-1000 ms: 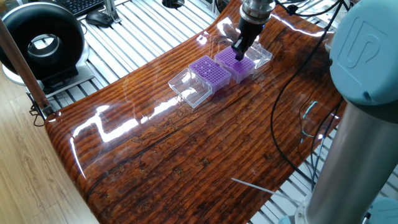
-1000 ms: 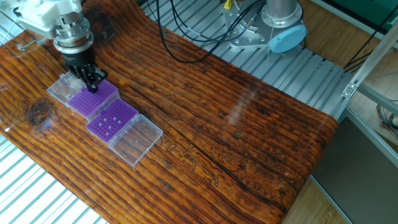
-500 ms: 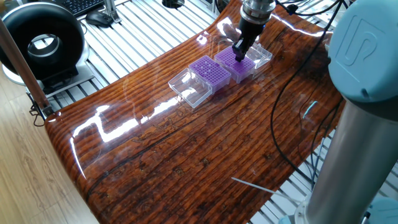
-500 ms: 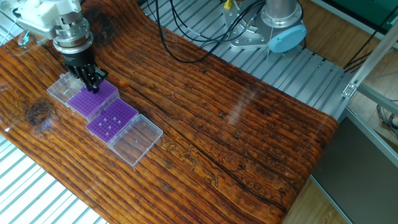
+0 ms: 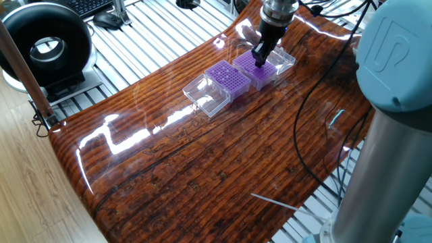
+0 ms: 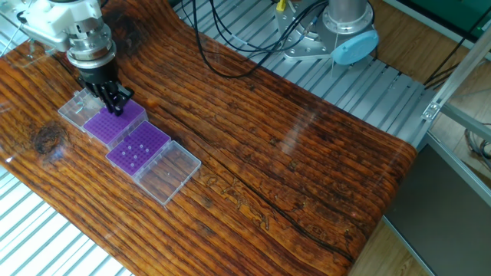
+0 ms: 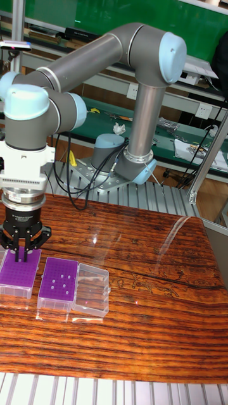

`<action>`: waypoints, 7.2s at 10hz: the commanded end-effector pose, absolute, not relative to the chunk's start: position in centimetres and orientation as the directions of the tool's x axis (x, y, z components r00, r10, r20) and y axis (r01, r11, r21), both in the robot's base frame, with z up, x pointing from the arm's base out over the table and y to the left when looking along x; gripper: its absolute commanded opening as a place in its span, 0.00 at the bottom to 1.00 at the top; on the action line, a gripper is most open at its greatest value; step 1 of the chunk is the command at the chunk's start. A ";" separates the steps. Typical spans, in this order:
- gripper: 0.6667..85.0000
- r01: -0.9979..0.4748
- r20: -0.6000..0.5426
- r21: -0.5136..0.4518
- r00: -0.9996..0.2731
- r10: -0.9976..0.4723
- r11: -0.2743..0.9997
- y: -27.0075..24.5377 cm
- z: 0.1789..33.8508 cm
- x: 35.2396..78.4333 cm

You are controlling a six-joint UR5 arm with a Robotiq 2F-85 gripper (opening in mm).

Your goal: Transfer all small pipette tips from one holder to another

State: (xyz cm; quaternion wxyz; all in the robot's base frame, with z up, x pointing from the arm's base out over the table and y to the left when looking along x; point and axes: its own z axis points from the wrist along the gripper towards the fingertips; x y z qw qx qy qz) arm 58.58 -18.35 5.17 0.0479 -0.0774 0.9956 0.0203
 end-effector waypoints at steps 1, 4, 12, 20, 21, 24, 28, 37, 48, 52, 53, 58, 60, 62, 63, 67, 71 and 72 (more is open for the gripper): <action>0.26 -0.125 -0.100 0.033 -0.988 -0.121 0.992 -17.5 5.6 59.0; 0.26 -0.102 -0.096 0.034 -0.990 -0.099 0.994 -16.3 6.1 59.3; 0.25 -0.008 -0.096 0.036 -0.995 -0.004 0.999 -11.3 7.0 60.5; 0.24 0.041 -0.114 0.044 -0.992 0.046 0.998 -8.5 6.3 61.8; 0.24 0.042 -0.117 0.046 -0.992 0.048 0.998 -8.2 6.2 62.0; 0.23 0.051 -0.119 0.041 -0.991 0.056 0.998 -7.7 6.0 62.1; 0.23 0.042 -0.119 0.041 -0.992 0.047 0.998 -7.7 5.8 62.0; 0.22 0.039 -0.124 0.043 -0.991 0.044 0.998 -7.8 5.3 61.5; 0.22 0.038 -0.130 0.041 -0.991 0.043 0.998 -7.9 4.9 60.8; 0.22 0.041 -0.130 0.040 -0.990 0.046 0.998 -7.9 4.8 60.6; 0.22 0.041 -0.130 0.040 -0.990 0.046 0.998 -7.9 4.7 60.6; 0.22 0.036 -0.134 0.043 -0.990 0.042 0.998 -8.1 4.4 60.6; 0.21 0.038 -0.134 0.043 -0.990 0.043 0.998 -8.1 4.4 60.6; 0.21 0.041 -0.134 0.043 -0.990 0.046 0.998 -8.1 4.4 60.5; 0.21 0.044 -0.134 0.041 -0.990 0.049 0.998 -8.1 4.4 60.5; 0.18 0.051 -0.133 0.039 -0.990 0.056 0.998 -8.2 4.6 60.4; 0.18 0.053 -0.143 0.044 -0.988 0.058 0.998 -8.0 4.6 60.7; 0.17 0.056 -0.146 0.048 -0.987 0.062 0.997 -7.8 4.6 60.8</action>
